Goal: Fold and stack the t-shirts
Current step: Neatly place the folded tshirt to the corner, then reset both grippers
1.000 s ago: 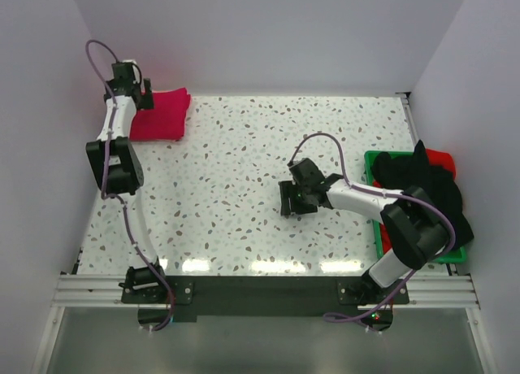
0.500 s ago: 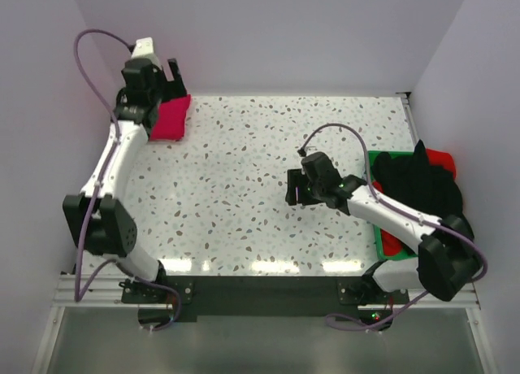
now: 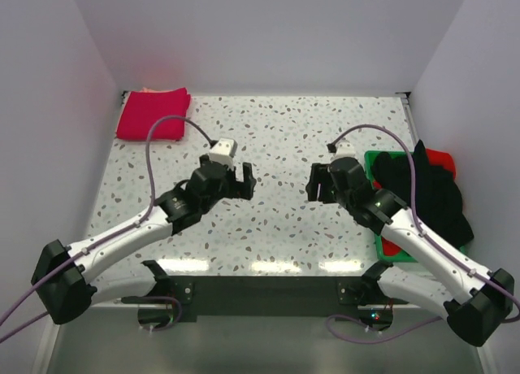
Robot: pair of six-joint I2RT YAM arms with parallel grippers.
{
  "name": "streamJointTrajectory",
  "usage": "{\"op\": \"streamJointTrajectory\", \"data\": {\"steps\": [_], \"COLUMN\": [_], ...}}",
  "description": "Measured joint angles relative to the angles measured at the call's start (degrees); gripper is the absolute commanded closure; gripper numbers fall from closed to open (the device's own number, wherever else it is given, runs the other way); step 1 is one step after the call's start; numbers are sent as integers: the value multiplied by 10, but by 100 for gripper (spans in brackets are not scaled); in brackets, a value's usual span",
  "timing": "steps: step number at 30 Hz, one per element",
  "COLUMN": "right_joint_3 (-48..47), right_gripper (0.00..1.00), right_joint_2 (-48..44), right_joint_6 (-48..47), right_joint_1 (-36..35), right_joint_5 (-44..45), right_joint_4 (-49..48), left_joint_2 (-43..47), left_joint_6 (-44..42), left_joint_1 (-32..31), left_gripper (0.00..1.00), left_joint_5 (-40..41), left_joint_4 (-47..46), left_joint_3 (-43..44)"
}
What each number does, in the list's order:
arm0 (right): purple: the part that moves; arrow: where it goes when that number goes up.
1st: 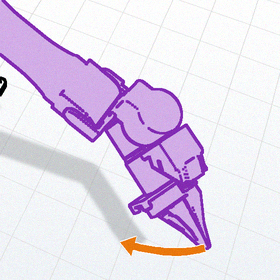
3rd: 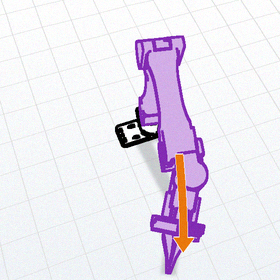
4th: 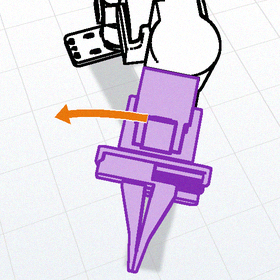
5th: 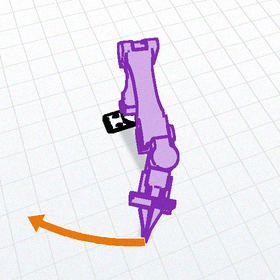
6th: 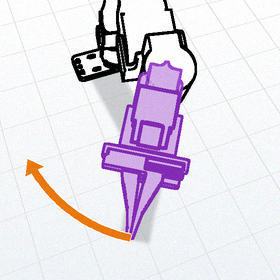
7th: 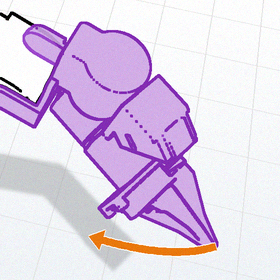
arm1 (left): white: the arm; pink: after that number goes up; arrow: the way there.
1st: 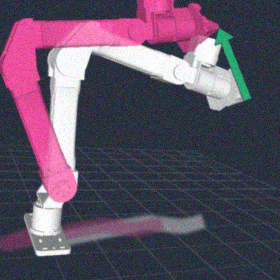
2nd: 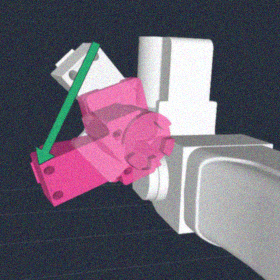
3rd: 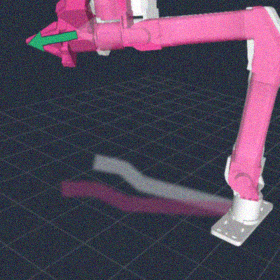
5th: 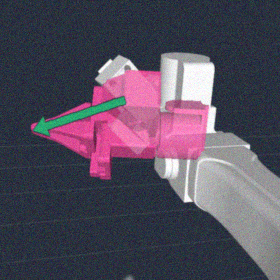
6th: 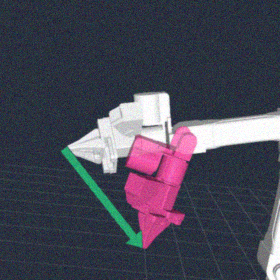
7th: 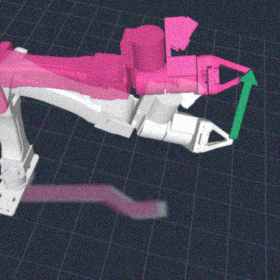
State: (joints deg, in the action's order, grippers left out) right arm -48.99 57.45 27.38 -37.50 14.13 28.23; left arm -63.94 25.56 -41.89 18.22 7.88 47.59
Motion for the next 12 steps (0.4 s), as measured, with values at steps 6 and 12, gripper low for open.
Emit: {"op": "streamJointTrajectory", "data": {"steps": [6,12], "right_joint_3": [17,18], "right_gripper": [38,38], "right_joint_2": [-43,-65], "right_joint_6": [2,7], "right_joint_1": [0,0], "right_joint_5": [43,71], "right_joint_4": [32,41], "left_joint_2": [-2,-3], "left_joint_6": [25,23], "left_joint_1": [-59,-58], "left_gripper": [0,0], "left_joint_5": [6,-5], "left_joint_4": [-9,-16], "left_joint_3": [-75,-69]}}
